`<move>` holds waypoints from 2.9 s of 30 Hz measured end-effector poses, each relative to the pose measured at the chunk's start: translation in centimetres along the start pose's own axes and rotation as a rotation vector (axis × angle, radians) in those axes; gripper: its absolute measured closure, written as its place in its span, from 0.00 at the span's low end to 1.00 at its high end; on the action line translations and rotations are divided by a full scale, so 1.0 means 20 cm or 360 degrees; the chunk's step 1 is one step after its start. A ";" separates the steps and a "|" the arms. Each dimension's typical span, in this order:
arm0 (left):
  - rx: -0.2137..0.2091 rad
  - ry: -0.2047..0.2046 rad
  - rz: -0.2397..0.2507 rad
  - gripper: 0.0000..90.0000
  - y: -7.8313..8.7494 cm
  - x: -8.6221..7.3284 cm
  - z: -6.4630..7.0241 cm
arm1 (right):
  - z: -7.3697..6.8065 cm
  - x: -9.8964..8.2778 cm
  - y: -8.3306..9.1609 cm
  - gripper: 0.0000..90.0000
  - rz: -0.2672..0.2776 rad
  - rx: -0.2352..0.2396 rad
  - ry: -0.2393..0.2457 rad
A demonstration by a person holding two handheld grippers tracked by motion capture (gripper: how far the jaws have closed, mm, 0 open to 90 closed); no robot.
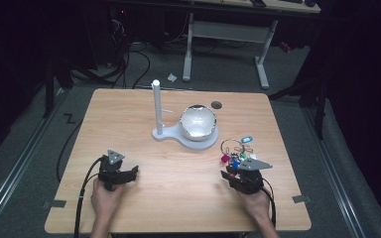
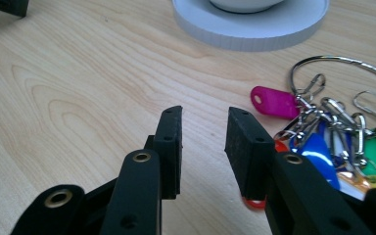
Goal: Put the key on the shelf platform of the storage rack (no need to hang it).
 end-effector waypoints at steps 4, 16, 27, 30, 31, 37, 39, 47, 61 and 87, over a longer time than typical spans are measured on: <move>0.0000 0.0000 0.0000 0.23 0.00 0.00 0.00 | 0.03 0.02 0.01 0.76 0.0018 -0.0003 -0.0010; -0.0001 0.0000 0.0000 0.23 0.00 0.00 0.00 | 0.11 0.10 0.02 0.76 0.0036 -0.0034 -0.0029; 0.0000 0.0001 0.0001 0.23 0.00 0.00 0.00 | 0.19 0.18 -0.06 0.78 0.0005 -0.0024 -0.0047; 0.0000 0.0000 0.0000 0.23 0.00 0.00 0.00 | 0.21 0.19 -0.09 0.78 -0.0009 -0.0027 -0.0064; 0.0000 0.0000 0.0000 0.23 0.00 0.00 0.00 | 0.22 0.20 -0.10 0.79 -0.0010 -0.0021 -0.0064; 0.0000 0.0001 0.0000 0.23 0.00 0.00 0.00 | 0.23 0.25 -0.15 0.79 -0.0036 -0.0005 -0.0071; -0.0001 0.0001 0.0000 0.23 0.00 0.00 0.00 | 0.24 0.26 -0.17 0.80 -0.0052 -0.0004 -0.0071; -0.0002 -0.0001 -0.0002 0.23 0.00 0.00 0.00 | 0.25 0.26 -0.27 0.81 -0.0106 -0.0006 -0.0074; -0.0001 0.0000 0.0000 0.23 0.00 0.00 0.00 | 0.30 0.19 -0.36 0.83 -0.0230 -0.0069 -0.0090; 0.0000 0.0000 0.0000 0.23 0.00 0.00 0.00 | 0.34 0.13 -0.42 0.96 -0.0335 -0.0119 -0.0101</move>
Point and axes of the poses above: each handheld gripper's, and its own axes: y roughly backward along the jaws, x roughly out of its top, z roughly to its right, the point moved 1 cm from there along -y, roughly forward along the jaws, and after that the axes turned 13 degrees about z, right-handed, at the moved point
